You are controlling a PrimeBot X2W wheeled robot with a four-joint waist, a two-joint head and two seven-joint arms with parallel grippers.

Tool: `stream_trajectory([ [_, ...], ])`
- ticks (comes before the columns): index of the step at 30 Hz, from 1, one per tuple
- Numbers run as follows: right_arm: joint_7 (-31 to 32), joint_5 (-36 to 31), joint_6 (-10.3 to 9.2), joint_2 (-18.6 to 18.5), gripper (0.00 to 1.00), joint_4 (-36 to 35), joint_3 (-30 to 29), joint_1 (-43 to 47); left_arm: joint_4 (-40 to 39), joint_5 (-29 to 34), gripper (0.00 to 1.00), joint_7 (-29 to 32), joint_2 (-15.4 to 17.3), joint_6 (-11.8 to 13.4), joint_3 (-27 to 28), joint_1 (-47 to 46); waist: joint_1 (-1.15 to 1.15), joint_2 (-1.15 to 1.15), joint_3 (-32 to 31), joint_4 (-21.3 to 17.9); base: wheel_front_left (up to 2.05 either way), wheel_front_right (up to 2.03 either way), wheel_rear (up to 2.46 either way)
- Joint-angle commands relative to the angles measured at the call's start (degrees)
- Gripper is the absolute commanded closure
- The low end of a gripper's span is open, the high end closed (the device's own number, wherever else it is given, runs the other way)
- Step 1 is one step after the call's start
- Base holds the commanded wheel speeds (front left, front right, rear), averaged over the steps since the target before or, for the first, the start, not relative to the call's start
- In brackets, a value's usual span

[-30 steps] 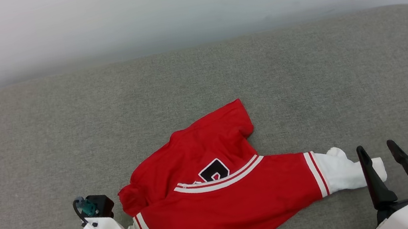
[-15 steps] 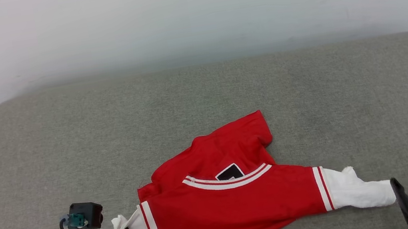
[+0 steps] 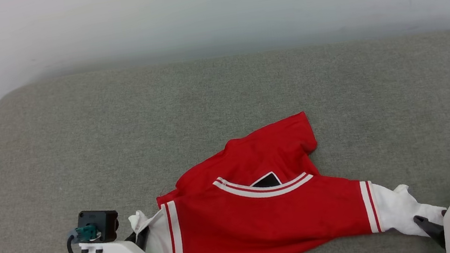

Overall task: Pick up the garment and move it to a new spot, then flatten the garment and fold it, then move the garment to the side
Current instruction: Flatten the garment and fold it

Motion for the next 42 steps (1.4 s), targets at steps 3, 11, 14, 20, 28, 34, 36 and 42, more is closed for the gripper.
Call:
stream_trajectory([
  [3,3.15,1.17,-0.02,-1.78,0.0,2.97,2.91,-1.72,-0.24,0.46,1.0,-0.67,-0.51,-0.08,-0.33,-1.28,0.0,0.0,1.28,0.79,0.0,0.0,0.0],
  [11,11.37,5.29,0.0,-1.0,1.0,10.43,8.31,-0.21,0.49,0.11,1.0,-1.73,-1.37,-0.47,-0.78,-1.7,0.0,0.0,1.89,1.1,0.0,0.0,0.0],
  [14,12.29,7.03,-0.01,-0.92,1.0,11.1,8.64,-0.84,0.71,0.06,1.0,-2.18,-1.39,-0.51,-0.64,-1.7,0.0,0.0,1.67,0.84,0.0,0.0,0.0],
  [20,5.38,7.84,-0.06,-3.87,1.0,6.66,5.94,-6.45,0.61,0.4,1.0,-4.51,-1.19,-0.28,0.63,-2.9,0.0,0.0,0.66,0.23,0.0,0.0,0.0],
  [28,-1.68,3.61,-0.05,-6.12,1.0,-1.09,1.19,-10.07,0.36,1.0,1.0,-7.93,-0.27,-0.43,3.42,-6.81,0.0,0.0,-0.95,-0.62,0.0,0.0,0.0],
  [34,-5.71,-2.39,-0.06,-5.42,1.0,-6.84,-3.07,-15.65,3.02,0.29,1.0,-10.27,-0.7,-1.9,6.17,-14.96,0.0,0.0,-0.78,-1.04,0.0,0.0,0.0],
  [36,-6.34,-4.11,-0.06,-5.06,1.0,-7.9,-4.0,-18.51,4.74,0.02,1.0,-11.21,-1.38,-2.7,6.86,-19.1,0.0,0.0,-0.1,-1.09,0.0,0.0,0.0],
  [42,-8.49,-8.1,-0.06,-4.63,1.0,-7.54,-5.29,-30.59,12.94,0.78,1.0,-13.68,-3.2,-5.73,7.32,-33.54,0.0,0.0,3.42,-1.68,0.0,0.0,0.0],
])
